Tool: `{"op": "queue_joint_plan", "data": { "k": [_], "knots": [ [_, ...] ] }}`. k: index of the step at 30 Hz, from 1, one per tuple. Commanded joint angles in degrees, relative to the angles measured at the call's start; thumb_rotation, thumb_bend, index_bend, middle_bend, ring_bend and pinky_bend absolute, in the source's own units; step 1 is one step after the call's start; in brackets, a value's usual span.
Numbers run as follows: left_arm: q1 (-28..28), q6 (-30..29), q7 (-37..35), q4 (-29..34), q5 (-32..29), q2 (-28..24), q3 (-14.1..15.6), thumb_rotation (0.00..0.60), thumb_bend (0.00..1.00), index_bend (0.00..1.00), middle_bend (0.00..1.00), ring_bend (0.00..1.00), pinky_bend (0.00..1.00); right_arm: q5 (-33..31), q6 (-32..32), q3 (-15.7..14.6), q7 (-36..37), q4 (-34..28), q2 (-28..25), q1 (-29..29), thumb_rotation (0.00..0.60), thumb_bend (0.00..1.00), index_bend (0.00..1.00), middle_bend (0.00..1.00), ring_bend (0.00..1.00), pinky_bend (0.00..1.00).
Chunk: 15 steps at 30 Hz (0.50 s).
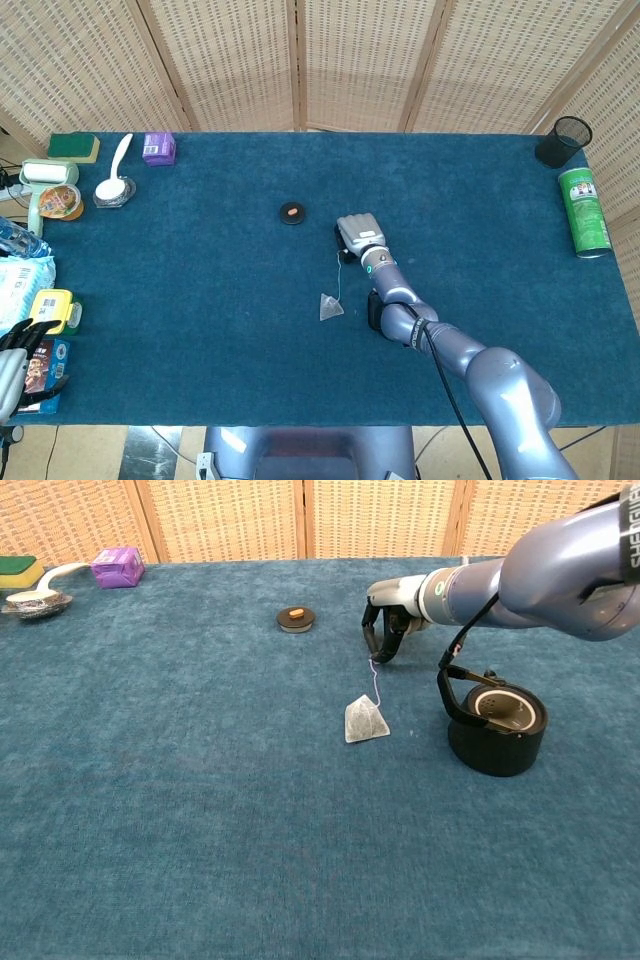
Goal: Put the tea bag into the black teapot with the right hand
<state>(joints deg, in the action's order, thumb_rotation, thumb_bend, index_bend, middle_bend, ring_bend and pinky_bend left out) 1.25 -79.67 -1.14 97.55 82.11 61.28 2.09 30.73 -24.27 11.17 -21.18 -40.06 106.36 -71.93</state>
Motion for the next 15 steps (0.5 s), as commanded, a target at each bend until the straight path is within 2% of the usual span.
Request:
{"op": "queue_joint_plan", "data": {
  "k": [1,6,15],
  "knots": [
    [0.0,-0.1,0.0,0.1,0.0,-0.1,0.0,0.600,0.27,0.16,0.19,0.09,0.14,0.1,-0.4,0.5,0.4,-0.8,-0.6,0.2,0.600,0.46,0.60,1.00,1.00,1.00],
    [0.1,-0.1,0.1,0.2,0.4,0.0,0.0,0.600,0.27,0.16,0.19,0.09,0.14,0.8,-2.2,1.8,1.7,-4.8,-3.3,0.9,0.600,0.47,0.60,1.00,1.00,1.00],
    [0.4,-0.1,-0.1,0.4,1.3,0.4,0.0,0.600,0.27,0.15,0.19,0.09,0.14,1.9,-7.7,3.2,3.6,-18.3,-12.2,4.1,0.600,0.48,0.61,1.00,1.00,1.00]
  ]
}}
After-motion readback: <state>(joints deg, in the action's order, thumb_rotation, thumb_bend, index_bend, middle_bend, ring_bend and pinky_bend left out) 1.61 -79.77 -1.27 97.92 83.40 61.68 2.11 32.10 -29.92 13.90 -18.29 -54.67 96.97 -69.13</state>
